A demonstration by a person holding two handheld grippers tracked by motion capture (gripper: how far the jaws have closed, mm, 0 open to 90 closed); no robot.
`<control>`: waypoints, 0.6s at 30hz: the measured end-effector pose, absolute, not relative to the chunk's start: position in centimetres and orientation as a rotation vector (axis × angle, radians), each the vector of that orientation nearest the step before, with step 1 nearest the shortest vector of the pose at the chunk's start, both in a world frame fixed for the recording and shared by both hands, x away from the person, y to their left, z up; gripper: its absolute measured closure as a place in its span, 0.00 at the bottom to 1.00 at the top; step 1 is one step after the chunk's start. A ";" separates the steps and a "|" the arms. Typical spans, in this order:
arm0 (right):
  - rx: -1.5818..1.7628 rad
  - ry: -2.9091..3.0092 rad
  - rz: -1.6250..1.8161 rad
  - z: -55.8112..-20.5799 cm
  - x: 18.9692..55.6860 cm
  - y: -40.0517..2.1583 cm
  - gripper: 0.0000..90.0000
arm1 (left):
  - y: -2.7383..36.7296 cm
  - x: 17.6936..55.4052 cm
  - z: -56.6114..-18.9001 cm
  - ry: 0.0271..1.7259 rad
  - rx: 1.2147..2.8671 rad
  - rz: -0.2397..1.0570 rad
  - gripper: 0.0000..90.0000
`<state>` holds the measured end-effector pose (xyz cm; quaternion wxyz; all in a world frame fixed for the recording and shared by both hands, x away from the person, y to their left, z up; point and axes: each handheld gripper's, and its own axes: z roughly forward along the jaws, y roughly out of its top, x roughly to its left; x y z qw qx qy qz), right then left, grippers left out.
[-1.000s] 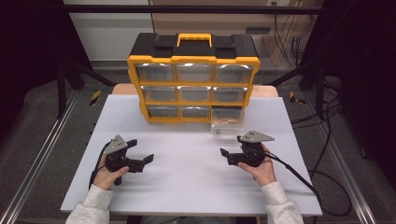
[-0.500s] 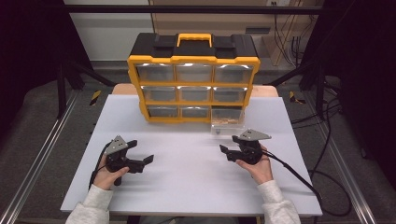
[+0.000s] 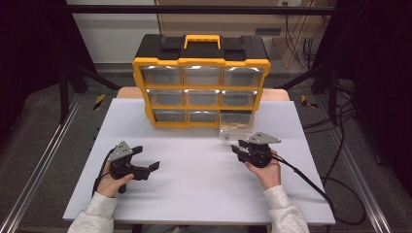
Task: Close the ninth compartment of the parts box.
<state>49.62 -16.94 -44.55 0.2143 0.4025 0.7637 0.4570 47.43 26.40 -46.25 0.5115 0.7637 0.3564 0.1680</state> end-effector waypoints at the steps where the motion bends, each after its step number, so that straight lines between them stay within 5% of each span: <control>1: 1.113 2.119 1.264 -44.5 49.7 -16.9 0.72 | 26.4 47.4 -46.3 0.858 1.837 0.405 0.02; 18: 1.121 2.129 1.221 -44.6 51.1 -16.6 1.00 | 26.5 47.4 -46.4 0.862 1.839 0.405 0.02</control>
